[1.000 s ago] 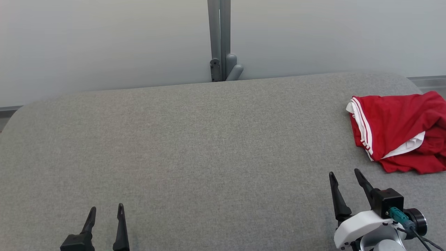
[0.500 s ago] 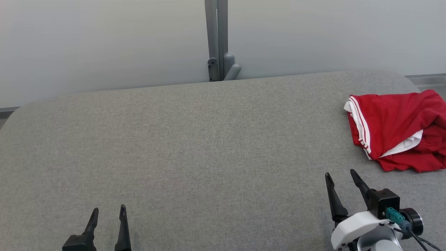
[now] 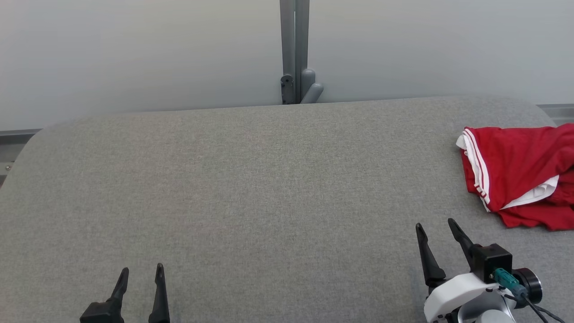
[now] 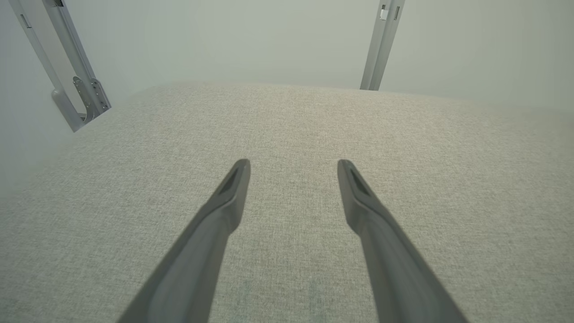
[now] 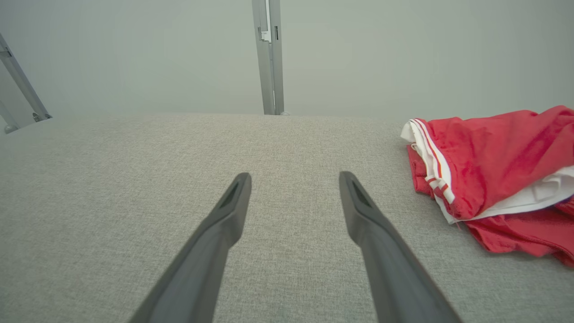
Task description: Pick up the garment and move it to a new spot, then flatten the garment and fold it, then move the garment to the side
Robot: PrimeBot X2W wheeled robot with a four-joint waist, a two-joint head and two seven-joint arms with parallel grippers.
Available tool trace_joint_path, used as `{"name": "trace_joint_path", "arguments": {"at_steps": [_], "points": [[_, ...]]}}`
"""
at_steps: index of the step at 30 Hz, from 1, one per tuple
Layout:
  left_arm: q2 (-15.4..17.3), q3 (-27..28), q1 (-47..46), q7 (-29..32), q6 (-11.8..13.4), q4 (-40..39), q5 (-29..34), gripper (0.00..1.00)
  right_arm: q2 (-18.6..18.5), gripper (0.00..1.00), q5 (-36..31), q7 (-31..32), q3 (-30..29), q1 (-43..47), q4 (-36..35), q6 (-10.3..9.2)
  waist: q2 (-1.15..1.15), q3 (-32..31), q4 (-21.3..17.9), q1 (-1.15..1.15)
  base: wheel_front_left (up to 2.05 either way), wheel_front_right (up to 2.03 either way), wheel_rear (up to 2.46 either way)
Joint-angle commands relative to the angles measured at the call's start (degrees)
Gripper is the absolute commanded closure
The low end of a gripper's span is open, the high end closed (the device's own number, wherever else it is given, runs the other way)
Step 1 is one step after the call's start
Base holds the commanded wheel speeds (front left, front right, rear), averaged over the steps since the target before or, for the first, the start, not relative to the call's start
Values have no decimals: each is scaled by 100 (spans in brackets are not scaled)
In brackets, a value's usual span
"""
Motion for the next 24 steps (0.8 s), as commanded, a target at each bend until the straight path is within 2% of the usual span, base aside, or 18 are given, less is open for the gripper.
{"name": "trace_joint_path", "arguments": {"at_steps": [1,2,3,6,24], "points": [[21,13,2,0,-42,23,-78,0,-22,0,32,-25,18,60,-20,-4,57,3,0,0,0,0,0],[21,9,2,0,-61,56,-123,0,-22,0,39,-25,18,62,-13,-4,57,3,0,0,0,0,0],[-3,-1,1,1,-40,59,-114,100,3,100,3,0,8,6,18,1,0,3,0,0,0,0,0],[-19,28,-10,44,-42,205,-200,100,27,100,83,49,-28,18,148,2,1,5,0,0,0,0,0],[-11,130,-260,543,-100,23,-2132,100,17,100,2168,536,-188,-66,-52,1,9,44,-15,0,0,0,0]]}}
